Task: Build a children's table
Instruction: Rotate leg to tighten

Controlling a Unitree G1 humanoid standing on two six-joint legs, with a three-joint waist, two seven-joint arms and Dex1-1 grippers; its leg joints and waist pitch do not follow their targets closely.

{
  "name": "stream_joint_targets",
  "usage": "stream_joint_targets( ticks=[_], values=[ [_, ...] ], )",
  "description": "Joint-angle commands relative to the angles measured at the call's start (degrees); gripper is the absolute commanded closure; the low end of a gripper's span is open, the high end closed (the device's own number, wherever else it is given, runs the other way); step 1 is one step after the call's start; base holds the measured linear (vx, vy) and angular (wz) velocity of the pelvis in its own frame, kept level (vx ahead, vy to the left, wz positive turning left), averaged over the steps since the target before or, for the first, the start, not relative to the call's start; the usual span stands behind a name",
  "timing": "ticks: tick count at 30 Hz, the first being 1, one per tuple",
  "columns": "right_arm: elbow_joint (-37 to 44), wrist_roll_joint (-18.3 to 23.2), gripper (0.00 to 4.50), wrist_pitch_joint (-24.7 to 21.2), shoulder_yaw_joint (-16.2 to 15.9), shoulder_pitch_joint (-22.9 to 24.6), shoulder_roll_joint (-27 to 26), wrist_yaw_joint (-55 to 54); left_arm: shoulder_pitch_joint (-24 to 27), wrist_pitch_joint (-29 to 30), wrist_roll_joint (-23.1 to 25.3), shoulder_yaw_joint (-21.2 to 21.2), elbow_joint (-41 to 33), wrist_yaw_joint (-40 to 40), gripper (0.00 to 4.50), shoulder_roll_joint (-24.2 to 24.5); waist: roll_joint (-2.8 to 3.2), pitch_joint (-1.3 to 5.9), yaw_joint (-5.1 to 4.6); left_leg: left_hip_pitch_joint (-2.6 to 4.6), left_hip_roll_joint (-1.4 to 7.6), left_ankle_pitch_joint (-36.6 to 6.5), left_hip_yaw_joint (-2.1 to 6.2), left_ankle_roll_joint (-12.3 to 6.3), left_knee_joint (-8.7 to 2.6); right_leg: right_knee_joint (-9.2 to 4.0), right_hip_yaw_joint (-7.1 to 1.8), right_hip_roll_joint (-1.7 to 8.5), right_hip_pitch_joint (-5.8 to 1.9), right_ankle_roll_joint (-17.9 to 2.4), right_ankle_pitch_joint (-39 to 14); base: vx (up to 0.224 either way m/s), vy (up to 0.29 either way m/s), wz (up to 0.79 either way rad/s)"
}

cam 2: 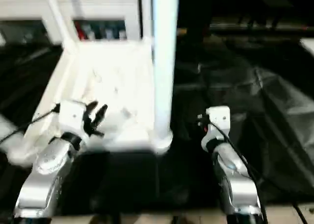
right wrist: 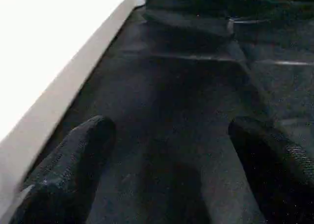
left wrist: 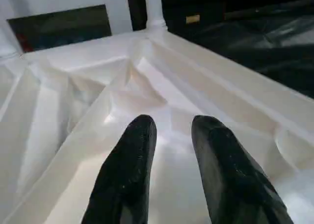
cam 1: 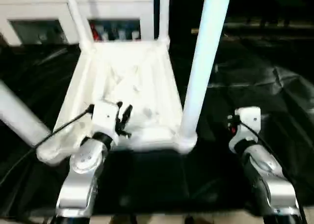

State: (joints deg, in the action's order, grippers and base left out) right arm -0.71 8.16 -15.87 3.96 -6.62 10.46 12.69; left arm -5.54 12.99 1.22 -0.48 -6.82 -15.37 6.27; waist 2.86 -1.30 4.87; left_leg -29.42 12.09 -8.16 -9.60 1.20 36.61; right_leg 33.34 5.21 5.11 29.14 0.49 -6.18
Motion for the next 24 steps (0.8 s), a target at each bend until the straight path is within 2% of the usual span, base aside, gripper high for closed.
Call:
stream_joint_targets(
  ticks=[1, 2, 3, 4, 5, 6, 7, 8, 9, 10, 11, 12, 13, 14, 15, 16, 17, 18, 19, 22, 23, 24],
  values=[
    [0.8, -0.2, 0.34, -0.4, 0.0, 0.0, 0.3, 0.0, 0.8, 1.4, -0.2, -0.1, -1.7, -0.3, 2.95, 0.5, 0.69, 1.49, -2.19, 7.36, 0.67, -38.3, 0.22, -2.82, -3.14, -8.35, 5.69, -1.62, -0.35, 2.2, -44.8, -0.242, 0.054, -0.14],
    [0.8, -0.2, 0.34, -0.4, 0.0, 0.0, 0.3, 0.0, 0.8, 1.4, -0.2, -0.1, -1.7, -0.3, 2.95, 0.5, 2.41, 0.49, 1.17, -0.76, 4.46, -53.4, 0.7, 3.07, -12.88, 11.98, 3.75, -1.32, -9.44, 0.0, -31.7, -0.259, 0.043, -0.22],
    [0.8, -0.2, 0.34, -0.4, 0.2, -0.1, 0.4, 0.0, 1.3, 2.2, -1.7, 0.4, -2.1, -1.1, 2.68, 0.2, 2.11, -0.4, 5.64, -3.05, 2.23, -62.0, -6.19, 8.37, -15.07, 15.55, 5.38, -3.31, -10.23, -2.5, -28.0, -0.221, 0.019, -0.01],
    [0.8, -0.8, 0.34, -0.8, 0.6, 0.2, 0.9, -0.7, 2.3, 1.9, -3.6, 1.1, -3.4, -1.7, 2.61, -0.1, 1.6, 0.42, 7.37, -3.0, 2.61, -58.6, -6.91, 6.82, -13.8, 16.54, 2.82, -2.71, -11.33, -2.0, -30.7, -0.221, 0.019, -0.01],
    [0.9, -0.7, 0.34, -1.0, 0.8, 0.3, 1.0, -0.7, 2.5, 1.7, -3.9, 1.2, -3.8, -1.8, 2.61, -0.2, -3.14, 2.54, 4.62, 3.15, 3.93, -33.4, -7.01, 7.84, -2.64, 13.23, -5.38, 0.97, -8.0, 3.5, -58.3, -0.111, -0.125, 0.17],
    [0.9, -0.6, 0.34, -1.1, 1.0, 0.4, 1.2, -0.7, 2.6, 1.6, -4.2, 1.2, -4.1, -1.8, 2.61, -0.2, -4.79, -0.08, 3.24, 8.17, 1.19, -18.5, -1.98, 6.21, 11.64, -3.67, -8.2, 8.94, 1.86, 3.3, -80.3, 0.019, -0.131, 0.24],
    [1.4, 0.0, 0.34, -1.2, 1.4, 1.0, 1.5, -0.3, 2.9, 1.3, -4.8, 1.2, -4.6, -2.0, 2.56, -0.2, -3.45, -1.71, 4.52, 4.06, -2.08, -8.9, 2.14, 1.36, 12.0, -5.75, -13.15, 5.55, -2.82, 2.2, -83.9, 0.019, -0.131, 0.24],
    [1.4, 0.0, 0.34, -1.2, 1.4, 1.0, 1.5, -0.3, 2.9, 1.3, -4.8, 1.2, -4.6, -2.0, 2.41, -0.2, -4.03, -1.67, 5.29, 3.33, -3.39, -10.1, 4.52, 2.03, 10.48, -2.69, -12.5, 4.75, -6.17, -0.9, -72.9, -0.026, 0.009, 0.25],
    [1.6, 0.1, 0.34, -1.3, 1.5, 1.2, 1.7, -0.1, 2.9, 1.2, -5.0, 1.2, -4.8, -2.0, 2.25, -0.2, -3.59, -1.53, 5.96, 4.84, -3.31, -11.8, 4.92, 3.14, 8.58, -1.57, -12.96, 3.31, -6.55, -2.5, -66.3, -0.133, 0.045, 0.31],
    [2.1, 1.0, 0.34, -1.4, 1.8, 1.6, 1.9, 0.9, 3.2, 1.3, -4.9, 1.2, -5.1, -2.0, 2.18, 0.0, -1.28, 0.27, 6.3, 10.35, -0.94, -17.9, 4.91, 4.46, 2.36, 0.28, -10.85, 2.06, -6.54, -6.4, -45.6, -0.133, 0.045, 0.31],
    [2.7, 1.7, 0.34, -1.4, 1.9, 2.1, 2.4, 2.1, 3.5, 1.5, -4.9, 1.3, -5.4, -2.0, 2.19, 0.3, -1.46, 0.4, 4.37, 11.22, 2.12, -21.9, 5.84, 4.01, -2.77, 3.26, -8.1, -1.19, -6.25, -8.1, -22.8, -0.166, 0.044, 0.33],
    [3.2, 2.5, 0.34, -1.7, 2.1, 2.5, 2.7, 3.2, 3.9, 1.9, -4.7, 1.3, -5.8, -2.0, 2.19, 0.6, -0.57, 1.01, 3.89, 11.18, 2.91, -22.9, 6.17, 3.18, -4.42, 3.65, -7.36, -0.33, -7.6, -8.7, -16.7, -0.145, 0.072, 0.12],
    [3.7, 3.6, 0.34, -2.0, 2.3, 2.8, 3.2, 4.6, 4.4, 2.3, -4.7, 1.2, -6.2, -2.3, 2.09, 1.1, 0.39, 1.04, 3.18, 10.76, 2.67, -25.1, 5.41, 2.74, -5.6, 2.3, -6.51, 0.5, -8.25, -9.2, -12.1, -0.145, 0.072, 0.12],
    [4.5, 5.1, 0.34, -2.6, 2.4, 3.1, 3.6, 6.5, 4.9, 2.3, -4.6, 1.3, -6.7, -2.4, 1.8, 1.6, 0.24, 0.55, 2.23, 10.19, 2.13, -29.3, 5.07, 3.57, -6.69, 0.71, -6.38, 1.13, -8.95, -9.1, -15.5, -0.081, 0.111, 0.02],
    [4.5, 5.1, 0.34, -2.6, 2.4, 3.1, 3.6, 6.5, 4.9, 2.3, -4.6, 1.3, -6.7, -2.4, 1.76, 1.6, 0.23, 0.27, 1.93, 10.04, 1.86, -31.4, 4.92, 4.29, -6.98, 0.01, -6.34, 1.43, -9.0, -8.9, -18.1, -0.05, 0.101, -0.1],
    [6.6, 8.8, 0.34, -4.1, 2.3, 4.0, 5.0, 11.1, 6.1, 2.8, -4.9, 2.0, -8.0, -1.8, 1.77, 1.8, -0.54, 0.03, 1.23, 9.55, 1.08, -31.8, 4.45, 4.95, -7.26, -1.16, -6.39, 2.17, -9.65, -8.3, -22.3, -0.05, 0.101, -0.1],
    [8.2, 10.6, 0.34, -4.5, 1.5, 5.2, 6.8, 15.2, 7.1, 2.7, -5.1, 2.5, -9.0, -1.6, 1.54, 1.8, -1.12, 0.2, 1.09, 9.21, 0.89, -28.8, 4.03, 4.44, -7.31, -1.96, -6.62, 2.75, -10.0, -7.4, -23.8, -0.025, 0.078, -0.1],
    [9.0, 11.3, 0.34, -4.6, 1.1, 5.8, 7.7, 17.1, 7.5, 2.6, -5.2, 2.8, -9.5, -1.5, 1.54, 1.8, -1.19, 0.54, 0.99, 9.18, 0.9, -26.2, 3.85, 3.7, -7.17, -1.97, -6.64, 2.9, -10.25, -7.3, -22.4, 0.009, 0.052, -0.05],
    [10.5, 12.7, 0.34, -5.4, 0.4, 7.1, 9.4, 20.4, 8.3, 2.6, -5.7, 3.2, -10.4, -1.7, 1.38, 1.8, -1.33, 0.76, 0.78, 8.88, 1.03, -19.8, 3.14, 1.56, -7.16, -2.35, -6.47, 3.0, -10.24, -7.6, -18.4, 0.009, 0.052, -0.05],
    [12.7, 15.0, 0.34, -6.2, -0.8, 8.6, 11.8, 25.5, 9.9, 2.6, -5.5, 4.0, -11.6, -0.9, 1.29, 1.9, -1.46, 0.92, 0.19, 8.13, 0.79, -18.4, 3.07, 0.51, -7.18, -2.34, -6.35, 3.08, -10.47, -8.1, -16.5, 0.0, 0.0, 0.0],
    [13.5, 16.2, 0.34, -7.0, -1.2, 8.7, 12.4, 27.4, 10.6, 2.3, -4.6, 4.5, -12.1, 0.4, 1.22, 2.0, -1.69, 0.85, 0.03, 7.94, 0.83, -17.1, 2.93, -0.33, -7.03, -2.37, -6.42, 3.04, -10.3, -8.1, -14.8, 0.0, 0.0, 0.0],
    [13.9, 16.9, 0.34, -7.4, -1.4, 8.6, 12.6, 28.5, 11.0, 2.1, -4.0, 4.9, -12.3, 1.3, 0.97, 2.1, -1.71, 0.93, -0.17, 7.82, 0.74, -16.4, 2.97, -0.73, -6.93, -2.2, -6.4, 3.04, -10.38, -8.4, -13.9, 0.0, 0.0, 0.0]
  ],
)
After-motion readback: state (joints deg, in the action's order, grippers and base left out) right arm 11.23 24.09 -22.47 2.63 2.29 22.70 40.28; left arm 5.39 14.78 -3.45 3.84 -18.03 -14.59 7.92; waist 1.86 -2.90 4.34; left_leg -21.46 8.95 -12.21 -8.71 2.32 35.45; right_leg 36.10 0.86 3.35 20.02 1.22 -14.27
